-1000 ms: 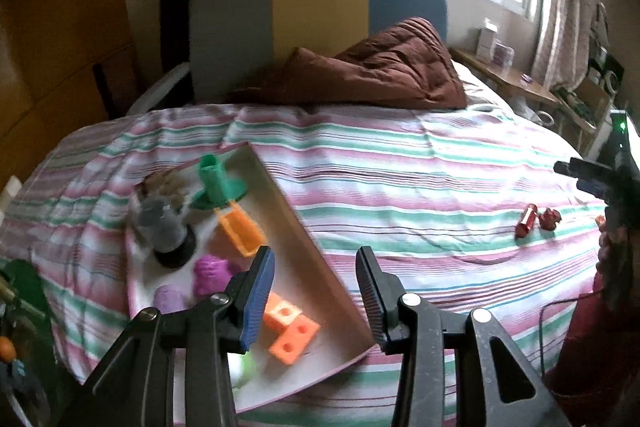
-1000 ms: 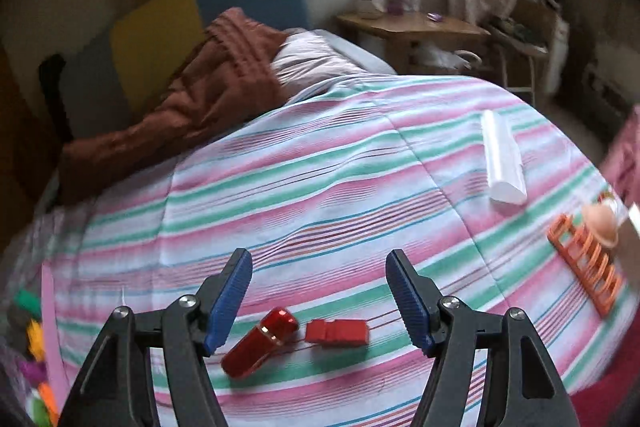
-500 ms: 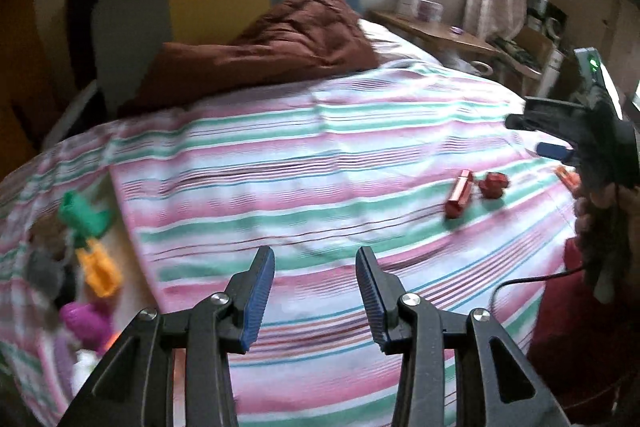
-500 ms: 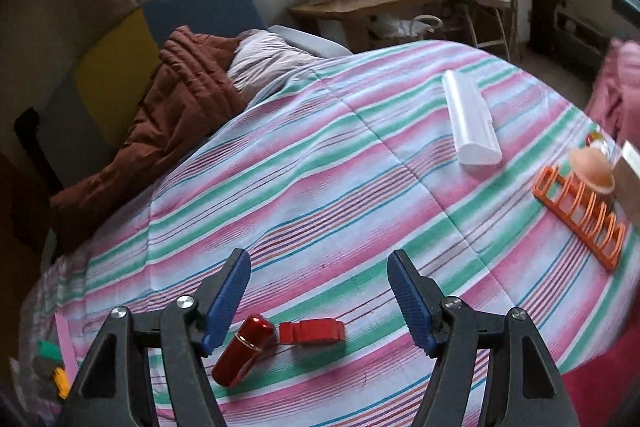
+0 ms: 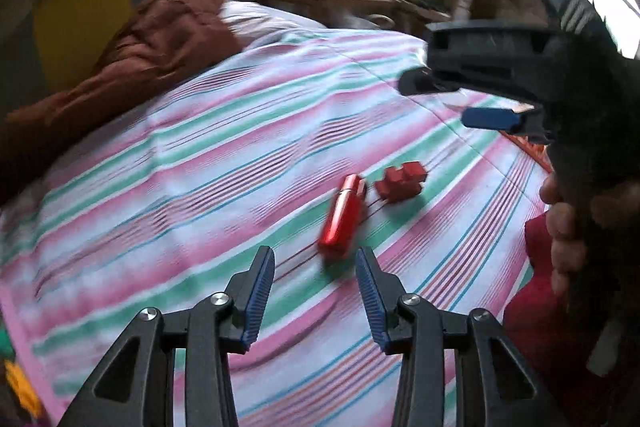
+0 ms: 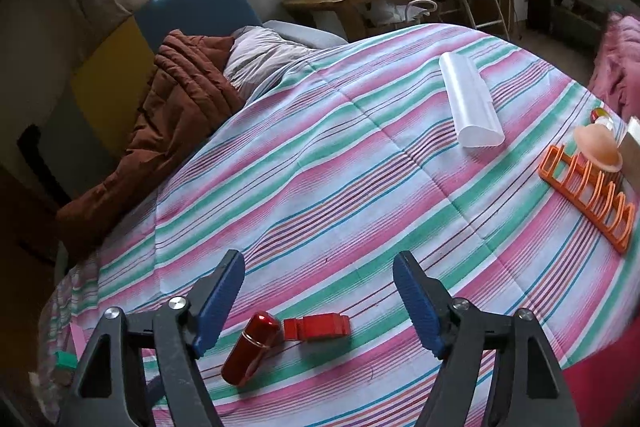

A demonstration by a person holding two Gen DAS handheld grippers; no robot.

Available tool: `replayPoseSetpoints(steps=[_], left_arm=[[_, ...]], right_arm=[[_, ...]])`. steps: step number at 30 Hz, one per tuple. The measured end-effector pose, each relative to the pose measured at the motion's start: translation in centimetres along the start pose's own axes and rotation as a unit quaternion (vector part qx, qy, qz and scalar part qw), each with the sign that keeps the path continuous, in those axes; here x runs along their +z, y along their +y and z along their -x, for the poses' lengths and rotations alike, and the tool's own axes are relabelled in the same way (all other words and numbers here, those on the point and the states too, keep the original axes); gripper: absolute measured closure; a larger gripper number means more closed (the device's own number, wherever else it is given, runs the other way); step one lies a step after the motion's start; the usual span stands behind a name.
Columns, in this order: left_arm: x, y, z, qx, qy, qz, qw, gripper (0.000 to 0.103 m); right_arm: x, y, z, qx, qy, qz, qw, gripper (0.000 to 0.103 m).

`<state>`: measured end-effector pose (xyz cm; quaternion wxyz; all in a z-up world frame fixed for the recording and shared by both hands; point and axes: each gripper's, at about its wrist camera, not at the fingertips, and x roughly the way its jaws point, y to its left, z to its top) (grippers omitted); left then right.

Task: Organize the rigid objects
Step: 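Grasp the red cylinder with the left tool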

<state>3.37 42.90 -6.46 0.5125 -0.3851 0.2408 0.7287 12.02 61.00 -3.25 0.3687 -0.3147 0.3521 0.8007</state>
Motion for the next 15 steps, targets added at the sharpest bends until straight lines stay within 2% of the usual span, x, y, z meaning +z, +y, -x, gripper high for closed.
replayPoseSetpoints(steps=[5,10,12,13,14,15], left_arm=[[2.0,-2.1,-3.5,-0.011,0.019,-0.039,0.999,0.061],[3.0,-2.3,-6.2,-0.006,0.03,-0.043,0.9986,0.061],[2.9,-1.7,-7.3,-0.013,0.041,-0.028,0.9987,0.061],[2.8,-1.4,-7.0,-0.02,0.027,-0.016,0.9993,0.065],[2.6,-1.0,-6.8,-0.026,0.024,-0.006,0.9994,0.076],[2.3,-0.7,-6.6,-0.026,0.021,0.0,0.9995,0.077]], right_arm=[[0.1,-0.6,-0.5,0.004,0.012,-0.016,1.0,0.025],[0.1,-0.7,-1.0,0.001,0.021,-0.022,1.0,0.025],[0.2,-1.0,-1.2,0.0,0.024,-0.029,0.999,0.024],[0.2,-1.1,-1.3,-0.002,0.026,-0.031,0.999,0.024],[0.1,-1.2,-1.4,-0.004,0.027,-0.031,0.999,0.024],[0.1,-1.1,-1.4,-0.005,0.028,-0.03,0.999,0.024]])
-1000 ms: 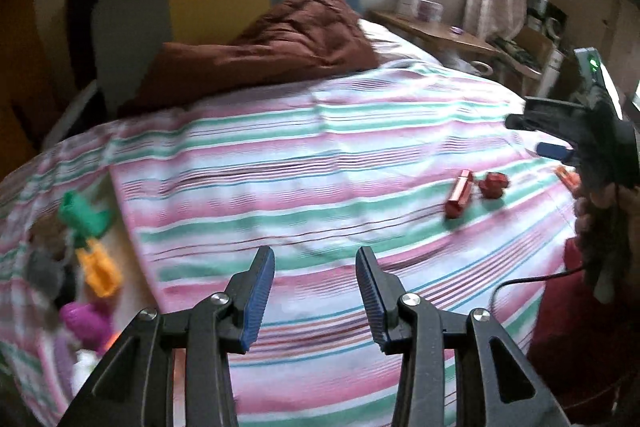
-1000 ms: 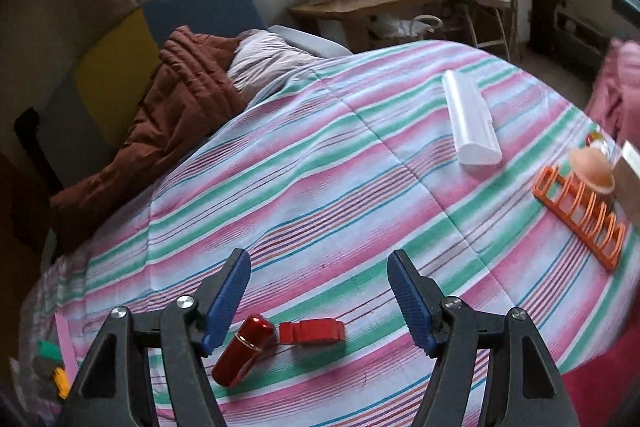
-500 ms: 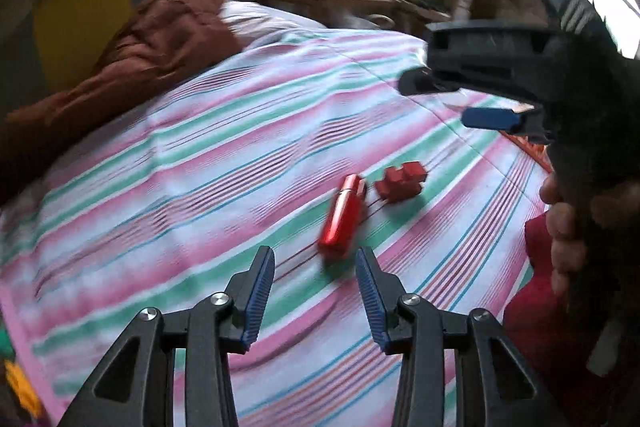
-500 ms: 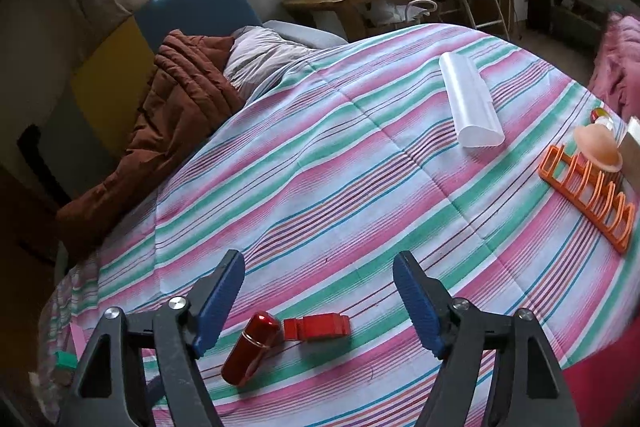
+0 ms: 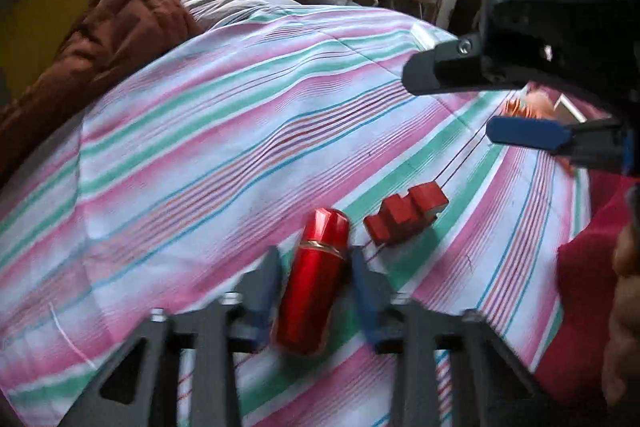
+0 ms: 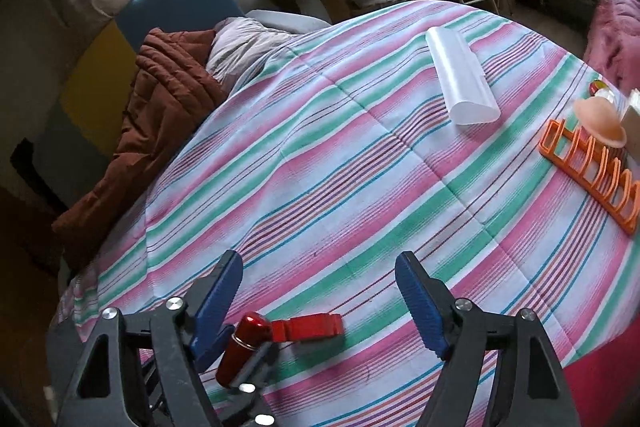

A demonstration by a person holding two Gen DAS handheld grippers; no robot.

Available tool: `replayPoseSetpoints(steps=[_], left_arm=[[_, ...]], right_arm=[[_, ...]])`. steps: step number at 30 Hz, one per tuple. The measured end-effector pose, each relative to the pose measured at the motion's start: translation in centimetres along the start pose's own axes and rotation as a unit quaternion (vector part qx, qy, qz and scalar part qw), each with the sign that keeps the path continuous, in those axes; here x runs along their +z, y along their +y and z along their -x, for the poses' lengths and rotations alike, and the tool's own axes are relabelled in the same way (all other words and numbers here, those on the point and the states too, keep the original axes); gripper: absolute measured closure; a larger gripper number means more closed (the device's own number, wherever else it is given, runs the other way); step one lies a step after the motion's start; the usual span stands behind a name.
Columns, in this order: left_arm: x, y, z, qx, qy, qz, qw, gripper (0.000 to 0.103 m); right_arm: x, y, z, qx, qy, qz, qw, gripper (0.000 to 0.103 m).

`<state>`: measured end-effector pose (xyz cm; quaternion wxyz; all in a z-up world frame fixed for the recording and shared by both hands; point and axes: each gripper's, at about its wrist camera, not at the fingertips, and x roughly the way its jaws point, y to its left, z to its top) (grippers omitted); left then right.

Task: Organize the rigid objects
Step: 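Grasp the red cylinder with the left tool, then grasp the red block with the right tool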

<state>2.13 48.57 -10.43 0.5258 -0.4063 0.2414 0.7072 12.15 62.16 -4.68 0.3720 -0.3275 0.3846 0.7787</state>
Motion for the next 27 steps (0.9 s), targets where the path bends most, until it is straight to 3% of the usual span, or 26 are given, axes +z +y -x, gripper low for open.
replayPoseSetpoints(steps=[7,14,19,20,21,23,27], left_arm=[[-4.2,2.5,2.8,0.031,-0.03,0.051,0.9978,0.077],[-8.7,4.5,6.1,0.068,-0.052,0.11,0.9903,0.077],[-10.4,5.0,7.0,0.081,-0.066,0.121,0.9871,0.077],[-10.8,5.1,7.3,0.08,-0.069,0.123,0.9867,0.077],[-11.2,5.3,7.6,0.079,-0.071,0.127,0.9862,0.077],[-11.5,5.7,7.8,0.073,-0.073,0.137,0.9852,0.077],[-12.7,6.1,8.9,0.06,-0.074,0.15,0.9841,0.077]], right_arm=[[-0.5,1.1,-1.4,-0.011,0.03,0.032,0.999,0.023],[-1.7,2.9,-3.5,-0.035,0.071,0.095,0.992,0.02],[-2.7,3.9,-5.2,-0.063,0.093,0.137,0.984,0.02],[-3.0,4.3,-5.5,-0.064,0.097,0.151,0.982,0.03],[-3.3,4.6,-5.8,-0.064,0.103,0.167,0.978,0.053],[-4.0,5.3,-6.1,-0.08,0.107,0.197,0.971,0.055],[-5.1,7.1,-5.8,0.028,0.132,0.214,0.967,0.055]])
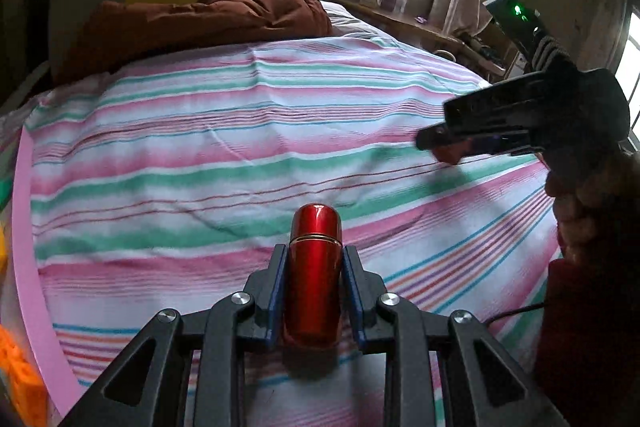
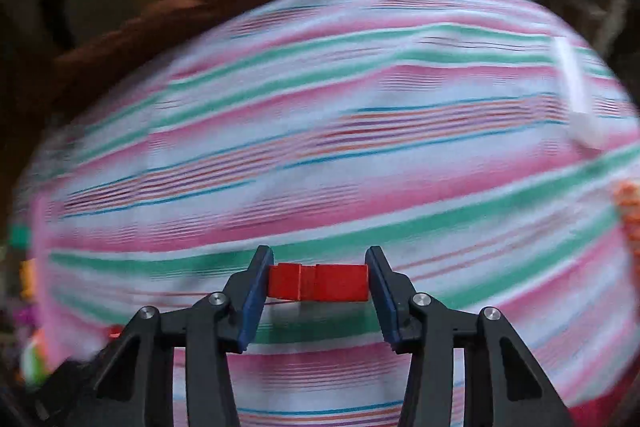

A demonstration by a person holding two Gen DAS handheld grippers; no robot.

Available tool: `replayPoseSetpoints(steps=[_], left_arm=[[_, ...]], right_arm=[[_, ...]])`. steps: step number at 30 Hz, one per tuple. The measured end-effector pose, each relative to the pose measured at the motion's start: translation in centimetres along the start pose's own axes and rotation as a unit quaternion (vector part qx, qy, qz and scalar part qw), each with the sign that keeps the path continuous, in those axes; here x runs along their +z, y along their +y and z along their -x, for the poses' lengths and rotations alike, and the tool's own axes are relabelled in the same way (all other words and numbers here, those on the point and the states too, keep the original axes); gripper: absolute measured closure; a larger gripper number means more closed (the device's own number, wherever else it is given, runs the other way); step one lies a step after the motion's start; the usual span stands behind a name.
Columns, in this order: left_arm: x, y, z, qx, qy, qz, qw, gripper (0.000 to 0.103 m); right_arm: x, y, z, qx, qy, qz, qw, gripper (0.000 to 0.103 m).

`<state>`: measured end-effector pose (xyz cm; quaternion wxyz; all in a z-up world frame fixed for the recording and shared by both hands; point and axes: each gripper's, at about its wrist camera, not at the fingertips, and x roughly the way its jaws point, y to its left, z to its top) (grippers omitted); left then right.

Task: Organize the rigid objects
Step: 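Grasp the red block with the right tool, then carry the red cylinder to the tray with the left tool while the right tool holds the red block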

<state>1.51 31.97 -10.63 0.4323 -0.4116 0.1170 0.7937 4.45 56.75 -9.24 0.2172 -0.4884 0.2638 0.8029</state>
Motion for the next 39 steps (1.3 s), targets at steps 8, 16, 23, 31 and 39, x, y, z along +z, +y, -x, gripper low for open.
replayPoseSetpoints(steps=[8,16,23,31,39], left_arm=[[-0.2,0.7,0.1,-0.022,0.002,0.01,0.9997,0.076],[0.0,0.8,0.1,-0.038,0.007,0.015,0.9991,0.071],[0.5,0.4,-0.1,-0.031,0.027,0.009,0.9991,0.069],[0.1,-0.1,0.1,-0.001,0.026,-0.018,0.9995,0.077],[-0.2,-0.2,2.0,0.034,0.008,-0.017,0.9992,0.077]], right_arm=[[-0.4,0.2,-0.5,0.043,0.018,0.004,0.999,0.054],[-0.1,0.4,-0.1,0.05,0.019,-0.007,0.999,0.035],[-0.2,0.9,-0.3,0.019,0.017,0.021,0.999,0.047],[-0.5,1.6,-0.3,0.016,0.016,0.041,0.999,0.054],[-1.6,5.0,-1.4,-0.021,0.021,0.136,0.99,0.053]])
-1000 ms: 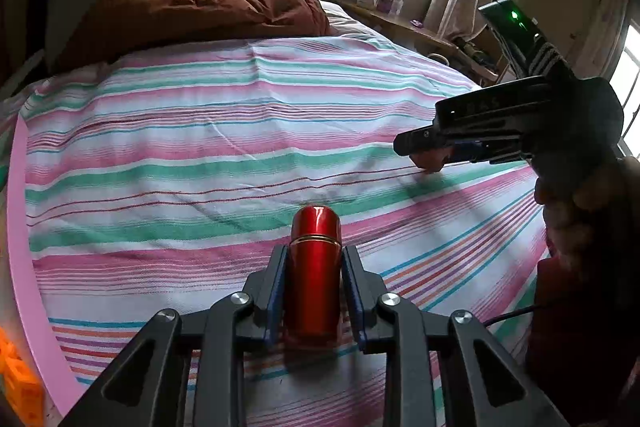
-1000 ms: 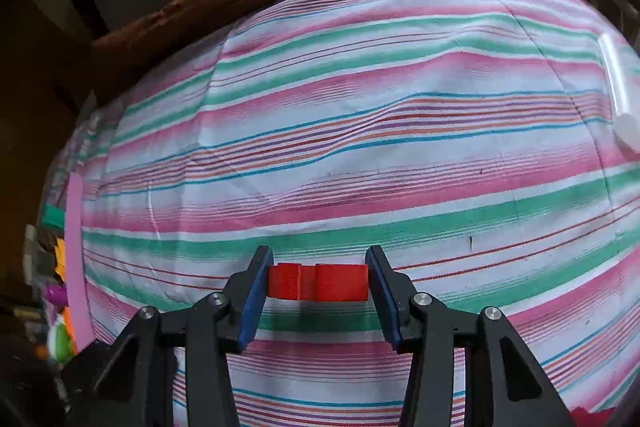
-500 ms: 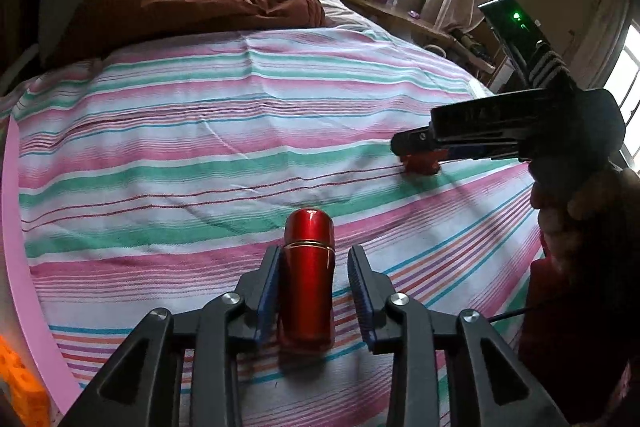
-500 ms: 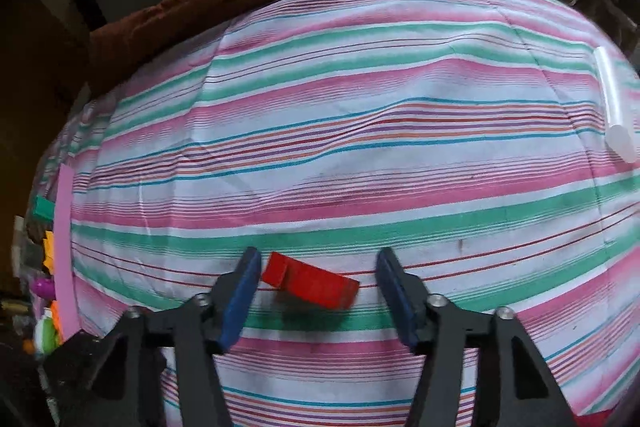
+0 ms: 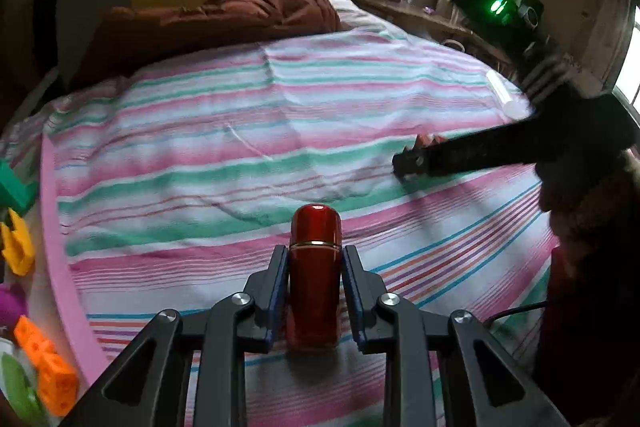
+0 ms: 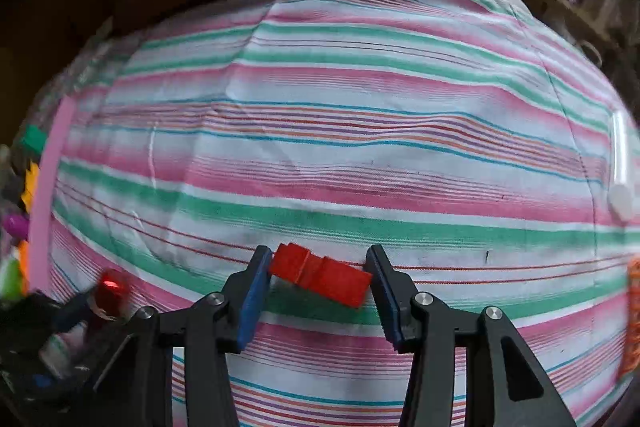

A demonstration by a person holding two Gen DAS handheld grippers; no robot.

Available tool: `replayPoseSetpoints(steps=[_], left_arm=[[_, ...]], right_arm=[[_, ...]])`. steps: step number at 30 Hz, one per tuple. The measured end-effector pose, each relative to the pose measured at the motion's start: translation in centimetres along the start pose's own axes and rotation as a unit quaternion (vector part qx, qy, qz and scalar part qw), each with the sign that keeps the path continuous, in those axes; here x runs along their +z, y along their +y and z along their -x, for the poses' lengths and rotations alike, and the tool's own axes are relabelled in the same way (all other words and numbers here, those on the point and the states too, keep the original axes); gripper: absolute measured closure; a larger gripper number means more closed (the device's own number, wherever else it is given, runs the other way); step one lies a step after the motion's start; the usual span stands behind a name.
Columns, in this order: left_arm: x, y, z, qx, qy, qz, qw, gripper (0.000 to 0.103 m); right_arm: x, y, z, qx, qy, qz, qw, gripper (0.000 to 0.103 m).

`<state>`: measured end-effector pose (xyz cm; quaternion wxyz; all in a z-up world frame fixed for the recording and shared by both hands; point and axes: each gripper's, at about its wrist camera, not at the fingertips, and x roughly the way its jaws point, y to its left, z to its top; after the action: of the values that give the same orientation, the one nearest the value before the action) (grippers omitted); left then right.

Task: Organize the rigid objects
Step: 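Carry the red cylinder to the tray with the left tool while the right tool holds the red block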

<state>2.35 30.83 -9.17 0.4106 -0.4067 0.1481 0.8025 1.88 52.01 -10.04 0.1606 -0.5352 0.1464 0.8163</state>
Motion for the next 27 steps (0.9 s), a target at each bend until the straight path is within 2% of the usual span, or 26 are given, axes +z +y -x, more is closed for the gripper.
replayPoseSetpoints(steps=[12,19,27], left_arm=[[0.9,1.4,5.1,0.024,-0.04,0.025,0.9986,0.077],[0.8,2.9,7.0,0.035,-0.054,0.045,0.9969,0.077],[0.4,4.9,8.9,0.054,-0.067,0.066,0.9941,0.077]], right_arm=[[-0.2,0.0,0.2,0.002,-0.001,-0.005,1.0,0.053],[-0.5,0.8,0.2,-0.02,-0.009,0.018,1.0,0.054],[-0.8,0.7,0.2,-0.021,-0.014,0.021,0.999,0.053]])
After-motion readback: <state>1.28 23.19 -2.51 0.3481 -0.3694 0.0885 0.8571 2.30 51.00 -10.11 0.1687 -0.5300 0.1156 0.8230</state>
